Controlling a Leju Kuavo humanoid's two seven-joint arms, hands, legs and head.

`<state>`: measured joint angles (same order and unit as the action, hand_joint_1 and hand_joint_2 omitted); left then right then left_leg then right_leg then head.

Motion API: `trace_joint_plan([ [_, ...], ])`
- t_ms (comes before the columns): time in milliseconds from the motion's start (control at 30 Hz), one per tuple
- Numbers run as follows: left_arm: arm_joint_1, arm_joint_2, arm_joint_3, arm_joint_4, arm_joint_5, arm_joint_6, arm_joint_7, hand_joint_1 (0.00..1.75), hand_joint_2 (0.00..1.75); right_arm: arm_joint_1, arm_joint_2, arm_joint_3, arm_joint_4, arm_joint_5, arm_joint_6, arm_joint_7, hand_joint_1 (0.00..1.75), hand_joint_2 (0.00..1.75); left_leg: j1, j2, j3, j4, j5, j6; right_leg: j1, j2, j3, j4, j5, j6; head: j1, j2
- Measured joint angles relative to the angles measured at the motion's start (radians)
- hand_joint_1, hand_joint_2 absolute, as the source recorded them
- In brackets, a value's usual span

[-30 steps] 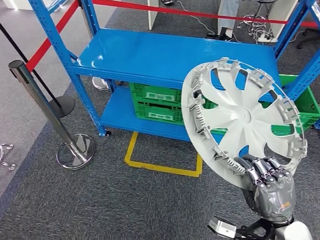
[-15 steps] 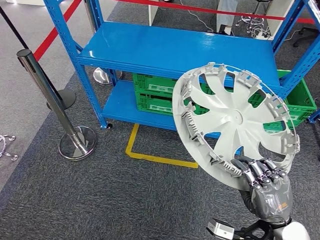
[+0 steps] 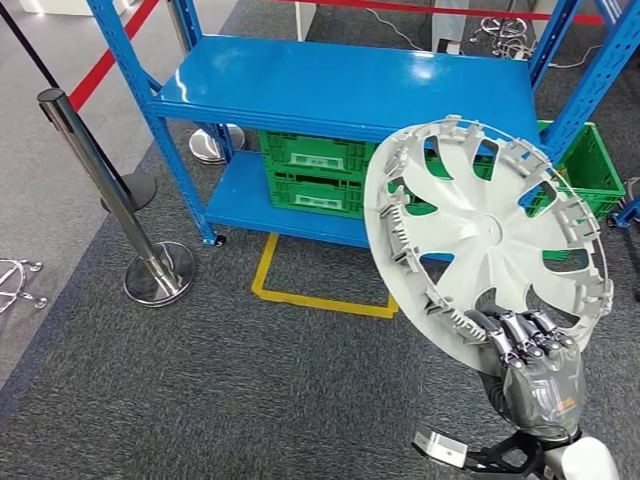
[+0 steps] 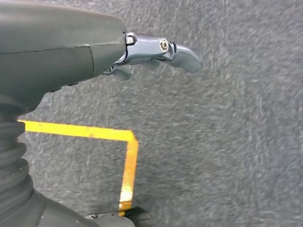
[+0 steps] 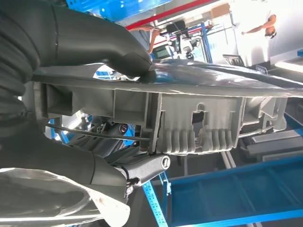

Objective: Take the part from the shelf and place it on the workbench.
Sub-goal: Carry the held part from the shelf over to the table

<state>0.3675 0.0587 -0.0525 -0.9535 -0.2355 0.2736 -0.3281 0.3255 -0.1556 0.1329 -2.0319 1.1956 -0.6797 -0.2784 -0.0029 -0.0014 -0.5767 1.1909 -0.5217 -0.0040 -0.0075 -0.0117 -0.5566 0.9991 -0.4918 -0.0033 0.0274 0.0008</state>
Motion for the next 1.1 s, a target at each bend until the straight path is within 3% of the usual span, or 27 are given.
trace_joint_plan([
  [67, 0.003, -0.002, 0.004, -0.008, -0.01, -0.008, 0.001, 0.0, 1.75, -0.001, 0.0, 0.004, 0.0, 0.003, 0.0, 0.002, 1.75, 1.75, -0.004, -0.002, 0.09, -0.139, 0.0, 0.015, 0.004, 0.0, -0.016, 0.009, 0.012, 0.006, 0.001, 0.0],
  [133, 0.006, -0.003, 0.007, -0.012, -0.017, -0.015, 0.002, 0.0, 1.75, -0.004, 0.0, 0.008, 0.0, 0.006, 0.0, 0.003, 1.75, 1.75, -0.01, -0.002, 0.12, -0.205, -0.012, 0.023, 0.003, -0.001, -0.028, 0.01, 0.029, 0.017, 0.001, 0.0],
  [200, 0.011, -0.005, 0.01, -0.014, -0.021, -0.021, 0.002, 0.0, 1.75, -0.006, 0.0, 0.011, 0.0, 0.009, 0.0, 0.005, 1.75, 1.75, -0.008, 0.001, 0.109, -0.219, 0.003, 0.03, 0.0, 0.001, -0.042, 0.013, 0.028, 0.028, 0.001, 0.0],
  [233, 0.013, -0.005, 0.011, -0.015, -0.024, -0.024, 0.002, 0.0, 1.75, -0.006, 0.0, 0.013, 0.001, 0.011, 0.0, 0.008, 1.75, 1.75, -0.006, 0.003, 0.1, -0.225, 0.013, 0.036, -0.001, 0.003, -0.053, 0.028, 0.003, 0.033, 0.003, 0.0],
  [267, 0.014, -0.006, 0.011, -0.015, -0.026, -0.028, 0.002, 0.0, 1.75, -0.006, 0.0, 0.015, 0.002, 0.014, 0.0, 0.011, 1.75, 1.75, -0.004, 0.005, 0.089, -0.229, 0.024, 0.041, -0.001, 0.005, -0.065, 0.06, -0.038, 0.038, 0.005, 0.0],
  [333, 0.016, -0.008, 0.011, -0.016, -0.032, -0.033, 0.002, 0.0, 1.75, -0.007, 0.0, 0.02, 0.005, 0.021, 0.0, 0.018, 1.75, 1.75, -0.006, 0.007, 0.065, -0.228, 0.045, 0.047, -0.004, 0.007, -0.092, 0.175, -0.131, 0.045, 0.007, 0.0],
  [367, 0.017, -0.01, 0.011, -0.016, -0.034, -0.035, 0.002, 0.0, 1.75, -0.008, 0.0, 0.024, 0.006, 0.024, 0.0, 0.021, 1.75, 1.75, -0.007, 0.007, 0.052, -0.226, 0.055, 0.046, -0.004, 0.008, -0.099, 0.234, -0.154, 0.048, 0.007, 0.0],
  [400, 0.017, -0.011, 0.011, -0.016, -0.036, -0.036, 0.002, 0.0, 1.75, -0.008, 0.0, 0.027, 0.007, 0.026, 0.0, 0.023, 1.75, 1.75, -0.007, 0.008, 0.037, -0.223, 0.066, 0.046, -0.004, 0.008, -0.096, 0.273, -0.151, 0.051, 0.007, 0.0],
  [433, 0.017, -0.012, 0.011, -0.017, -0.036, -0.036, 0.002, 0.0, 1.75, -0.009, 0.0, 0.03, 0.009, 0.028, 0.0, 0.024, 1.75, 1.75, -0.007, 0.008, 0.02, -0.219, 0.076, 0.044, -0.004, 0.008, -0.081, 0.282, -0.125, 0.053, 0.007, 0.0],
  [500, 0.017, -0.014, 0.012, -0.017, -0.037, -0.037, 0.002, 0.0, 1.75, -0.01, 0.0, 0.034, 0.01, 0.029, 0.0, 0.024, 1.75, 1.75, -0.007, 0.008, -0.013, -0.205, 0.093, 0.038, -0.006, 0.007, -0.004, 0.2, -0.062, 0.054, 0.007, 0.0],
  [567, 0.019, -0.015, 0.013, -0.018, -0.037, -0.037, 0.002, 0.0, 1.75, -0.013, 0.0, 0.037, 0.011, 0.029, 0.0, 0.025, 1.75, 1.75, -0.008, 0.006, -0.039, -0.188, 0.108, 0.029, -0.005, 0.008, 0.1, 0.052, -0.065, 0.049, 0.007, 0.0],
  [600, 0.019, -0.015, 0.013, -0.018, -0.037, -0.037, 0.002, 0.0, 1.75, -0.014, 0.0, 0.038, 0.011, 0.029, 0.0, 0.025, 1.75, 1.75, -0.009, 0.005, -0.046, -0.183, 0.117, 0.023, -0.003, 0.009, 0.129, 0.0, -0.081, 0.043, 0.007, 0.0],
  [633, 0.021, -0.015, 0.015, -0.019, -0.037, -0.037, 0.002, 0.0, 1.75, -0.014, 0.0, 0.039, 0.011, 0.029, 0.0, 0.026, 1.75, 1.75, -0.009, 0.005, -0.051, -0.181, 0.127, 0.018, 0.0, 0.009, 0.14, -0.026, -0.091, 0.036, 0.007, 0.0],
  [700, 0.024, -0.016, 0.017, -0.019, -0.037, -0.038, 0.002, 0.0, 1.75, -0.014, -0.001, 0.041, 0.012, 0.031, 0.0, 0.03, 1.75, 1.75, -0.006, 0.004, -0.059, -0.179, 0.134, 0.006, 0.0, 0.007, 0.119, -0.027, -0.08, 0.017, 0.007, 0.0],
  [733, 0.026, -0.016, 0.018, -0.019, -0.039, -0.04, 0.002, 0.0, 1.75, -0.015, -0.001, 0.042, 0.012, 0.034, 0.0, 0.035, 1.75, 1.75, -0.005, 0.003, -0.064, -0.168, 0.112, -0.001, 0.0, 0.005, 0.108, -0.026, -0.07, 0.008, 0.006, 0.0],
  [767, 0.029, -0.017, 0.019, -0.021, -0.041, -0.043, 0.004, 0.0, 1.75, -0.016, -0.002, 0.044, 0.013, 0.039, 0.0, 0.043, 1.75, 1.75, -0.003, 0.002, -0.071, -0.139, 0.067, -0.007, -0.002, 0.004, 0.095, -0.027, -0.057, 0.0, 0.005, 0.0],
  [833, 0.033, -0.019, 0.021, -0.029, -0.051, -0.053, 0.011, 0.0, 1.75, -0.017, -0.005, 0.05, 0.013, 0.048, 0.0, 0.063, 1.75, 1.75, 0.002, 0.002, -0.083, -0.032, -0.05, -0.019, -0.001, 0.002, 0.066, -0.024, -0.031, -0.008, 0.003, 0.0],
  [867, 0.033, -0.02, 0.022, -0.034, -0.056, -0.057, 0.015, 0.0, 1.75, -0.018, -0.007, 0.053, 0.013, 0.052, 0.0, 0.072, 1.75, 1.75, 0.003, 0.002, -0.087, 0.03, -0.087, -0.022, 0.0, 0.001, 0.051, -0.021, -0.018, -0.008, 0.002, 0.0],
  [900, 0.034, -0.022, 0.023, -0.039, -0.06, -0.061, 0.019, 0.0, 1.75, -0.02, -0.009, 0.055, 0.013, 0.055, 0.0, 0.078, 1.75, 1.75, 0.004, 0.002, -0.083, 0.076, -0.094, -0.023, 0.001, -0.001, 0.034, -0.016, -0.005, -0.008, 0.003, 0.0],
  [933, 0.034, -0.023, 0.024, -0.044, -0.064, -0.064, 0.023, 0.0, 1.75, -0.021, -0.011, 0.057, 0.013, 0.057, 0.0, 0.083, 1.75, 1.75, 0.005, 0.002, -0.072, 0.098, -0.077, -0.023, 0.002, -0.001, 0.015, -0.01, 0.007, -0.008, 0.002, 0.0],
  [967, 0.034, -0.024, 0.026, -0.049, -0.068, -0.067, 0.027, 0.0, 1.75, -0.023, -0.013, 0.058, 0.013, 0.059, 0.0, 0.088, 1.75, 1.75, 0.005, 0.001, -0.044, 0.084, -0.045, -0.02, 0.003, -0.001, -0.007, -0.003, 0.018, -0.007, 0.003, 0.0],
  [1000, 0.035, -0.025, 0.028, -0.054, -0.073, -0.071, 0.029, 0.0, 1.75, -0.024, -0.015, 0.06, 0.013, 0.061, 0.0, 0.092, 1.75, 1.75, 0.004, 0.001, -0.002, 0.038, -0.017, -0.015, 0.005, -0.001, -0.026, 0.002, 0.029, -0.005, 0.002, 0.0],
  [1033, 0.035, -0.026, 0.031, -0.06, -0.077, -0.076, 0.031, 0.0, 1.75, -0.025, -0.017, 0.062, 0.013, 0.062, 0.0, 0.096, 1.75, 1.75, 0.002, 0.001, 0.054, -0.034, -0.008, -0.007, 0.007, -0.001, -0.042, 0.007, 0.038, -0.002, 0.003, 0.0],
  [1100, 0.035, -0.029, 0.04, -0.072, -0.085, -0.085, 0.032, 0.0, 1.75, -0.027, -0.02, 0.066, 0.013, 0.064, 0.0, 0.1, 1.75, 1.75, -0.004, 0.001, 0.15, -0.18, -0.031, 0.008, 0.009, -0.002, -0.059, 0.01, 0.057, 0.006, 0.004, 0.0],
])
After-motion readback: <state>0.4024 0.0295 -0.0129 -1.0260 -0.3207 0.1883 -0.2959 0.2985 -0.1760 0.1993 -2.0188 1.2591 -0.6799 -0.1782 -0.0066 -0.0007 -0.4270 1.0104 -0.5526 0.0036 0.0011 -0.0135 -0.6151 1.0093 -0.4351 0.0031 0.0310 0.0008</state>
